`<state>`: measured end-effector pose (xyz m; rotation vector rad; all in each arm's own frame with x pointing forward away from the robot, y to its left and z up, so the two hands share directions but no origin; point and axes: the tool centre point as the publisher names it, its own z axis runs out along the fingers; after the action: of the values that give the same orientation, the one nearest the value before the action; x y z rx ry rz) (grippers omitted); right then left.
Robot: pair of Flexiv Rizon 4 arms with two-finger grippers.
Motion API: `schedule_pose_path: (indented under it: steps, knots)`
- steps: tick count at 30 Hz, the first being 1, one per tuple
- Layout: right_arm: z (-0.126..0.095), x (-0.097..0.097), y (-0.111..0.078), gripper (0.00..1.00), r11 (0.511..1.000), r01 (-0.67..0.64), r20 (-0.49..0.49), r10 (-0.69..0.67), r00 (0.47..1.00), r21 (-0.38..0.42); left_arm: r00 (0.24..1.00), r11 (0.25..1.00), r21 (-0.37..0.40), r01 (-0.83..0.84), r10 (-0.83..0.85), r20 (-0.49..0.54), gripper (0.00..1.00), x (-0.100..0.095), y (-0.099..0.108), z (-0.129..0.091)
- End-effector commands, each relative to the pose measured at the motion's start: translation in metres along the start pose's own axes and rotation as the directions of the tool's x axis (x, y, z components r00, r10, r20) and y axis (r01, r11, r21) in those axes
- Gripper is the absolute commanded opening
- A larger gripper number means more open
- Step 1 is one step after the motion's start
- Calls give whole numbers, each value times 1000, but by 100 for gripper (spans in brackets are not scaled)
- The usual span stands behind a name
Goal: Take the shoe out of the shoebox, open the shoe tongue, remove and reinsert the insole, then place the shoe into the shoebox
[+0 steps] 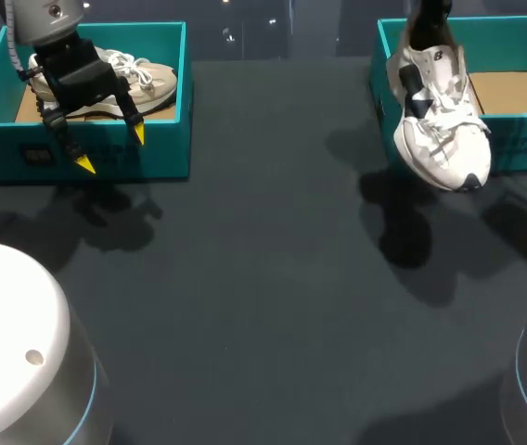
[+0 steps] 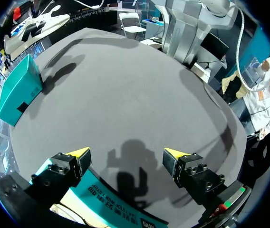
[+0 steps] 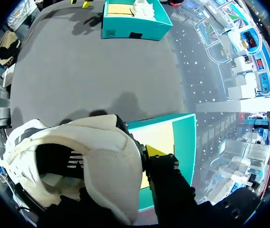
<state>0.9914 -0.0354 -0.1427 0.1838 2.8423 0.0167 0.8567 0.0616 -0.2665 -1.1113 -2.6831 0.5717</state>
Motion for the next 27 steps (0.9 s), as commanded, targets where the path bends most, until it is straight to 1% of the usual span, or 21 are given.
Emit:
schedule_pose_path:
  steps: [1, 3, 4, 5, 6, 7, 9, 11, 12, 13, 15, 18, 20, 27]
  knots:
    - [5, -28, -13, 0, 999, -23, 5, 23, 1000, 44, 1000, 1000, -2, 0, 0, -1, 100, 0, 0, 0]
    - [6, -50, -28, 0, 998, -47, 14, 47, 999, 47, 1000, 1000, -2, 0, 0, -1, 100, 0, 0, 0]
    - [7, -64, -38, 0, 997, -58, 22, 57, 998, 50, 1000, 1000, -2, 0, 0, -1, 100, 0, 0, 0]
    - [7, -70, -43, 0, 997, -61, 26, 60, 998, 45, 1000, 1000, -2, 0, 0, -1, 100, 0, 0, 0]
    - [9, -80, -51, 0, 996, -63, 30, 62, 998, 60, 1000, 1000, -2, 0, 0, -1, 100, 0, 0, 0]
    - [11, -93, -62, 0, 995, -63, 31, 61, 998, 74, 1000, 1000, -2, 0, 0, -1, 100, 0, 0, 0]
    - [15, -113, -81, 0, 996, -62, 32, 60, 998, 67, 1000, 1000, -2, 0, 0, -1, 100, 0, 0, 0]
    - [19, -132, -97, 0, 996, -45, 26, 43, 999, 71, 1000, 1000, -2, 0, 0, -1, 100, 0, 0, 0]
    - [20, -138, -103, 0, 996, -40, 26, 38, 999, 77, 1000, 1000, -2, 0, 0, -1, 100, 0, 0, 0]
    - [23, -148, -113, 0, 995, -42, 29, 39, 999, 94, 1000, 1000, -2, 0, 0, -1, 100, 0, 0, 0]
    - [26, -162, -130, 0, 995, -35, 33, 32, 999, 93, 1000, 1000, -2, 0, 0, -1, 100, 0, 0, 0]
    - [31, -175, -155, 0, 996, -8, 58, 3, 998, 90, 1000, 1000, -2, 0, 0, -1, 100, 0, 0, 0]
    - [34, -179, -166, 0, 998, 5, 55, -8, 998, 67, 1000, 1000, -2, 0, 0, -1, 100, 0, 0, 0]
    - [34, -179, -166, 0, 998, 5, 55, -8, 998, 67, 1000, 1000, -2, 0, 0, -1, 100, 0, 0, 0]
